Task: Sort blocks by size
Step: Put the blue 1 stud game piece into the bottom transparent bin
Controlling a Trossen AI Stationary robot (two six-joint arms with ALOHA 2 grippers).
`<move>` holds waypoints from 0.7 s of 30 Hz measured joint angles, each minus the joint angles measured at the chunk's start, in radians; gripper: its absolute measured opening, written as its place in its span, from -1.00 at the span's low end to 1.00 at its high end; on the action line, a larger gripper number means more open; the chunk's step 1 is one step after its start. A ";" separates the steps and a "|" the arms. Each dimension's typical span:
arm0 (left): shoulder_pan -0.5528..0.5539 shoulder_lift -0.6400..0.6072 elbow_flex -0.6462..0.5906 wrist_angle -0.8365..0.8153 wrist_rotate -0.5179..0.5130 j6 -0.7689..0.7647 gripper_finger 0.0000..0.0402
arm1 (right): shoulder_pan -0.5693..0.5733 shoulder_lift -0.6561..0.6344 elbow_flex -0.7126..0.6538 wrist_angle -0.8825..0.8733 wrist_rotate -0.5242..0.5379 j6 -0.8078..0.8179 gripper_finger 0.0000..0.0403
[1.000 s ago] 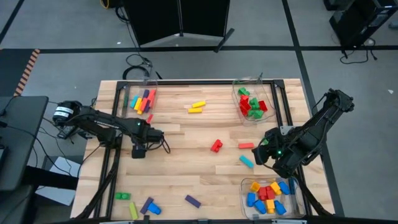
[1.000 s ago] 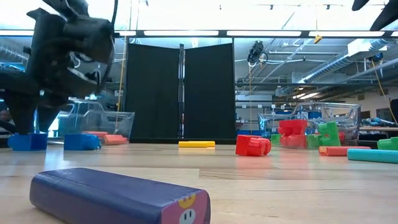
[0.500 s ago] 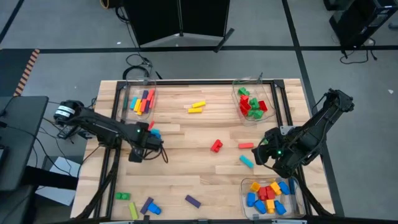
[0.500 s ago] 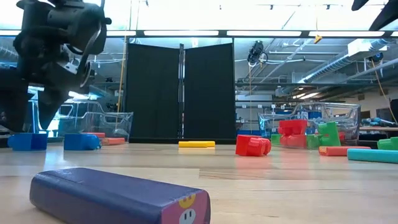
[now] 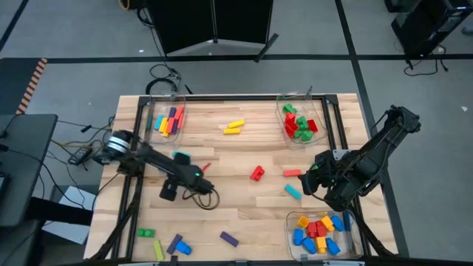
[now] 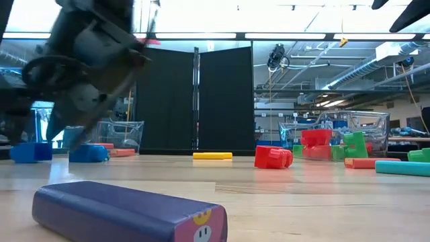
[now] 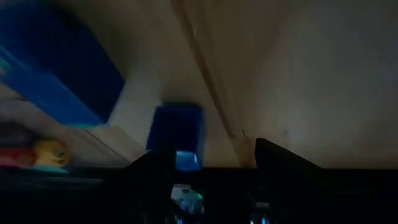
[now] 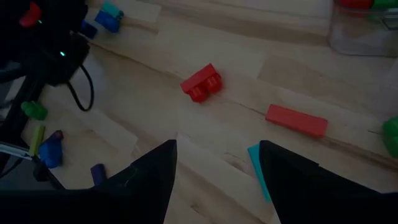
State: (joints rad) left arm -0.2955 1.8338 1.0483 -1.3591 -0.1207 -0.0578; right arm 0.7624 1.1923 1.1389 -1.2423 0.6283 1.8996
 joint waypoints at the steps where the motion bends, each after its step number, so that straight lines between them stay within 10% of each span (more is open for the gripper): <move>1: 0.000 0.034 0.041 -0.019 0.000 -0.001 0.12 | 0.000 0.000 0.000 0.000 0.000 0.000 0.19; 21: 0.001 0.339 0.337 -0.215 0.045 -0.030 0.29 | 0.000 0.000 0.000 0.000 0.000 -0.025 0.20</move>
State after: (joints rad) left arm -0.2947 2.1723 1.3857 -1.5737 -0.0754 -0.0876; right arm 0.7623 1.1923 1.1389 -1.2425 0.6281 1.8750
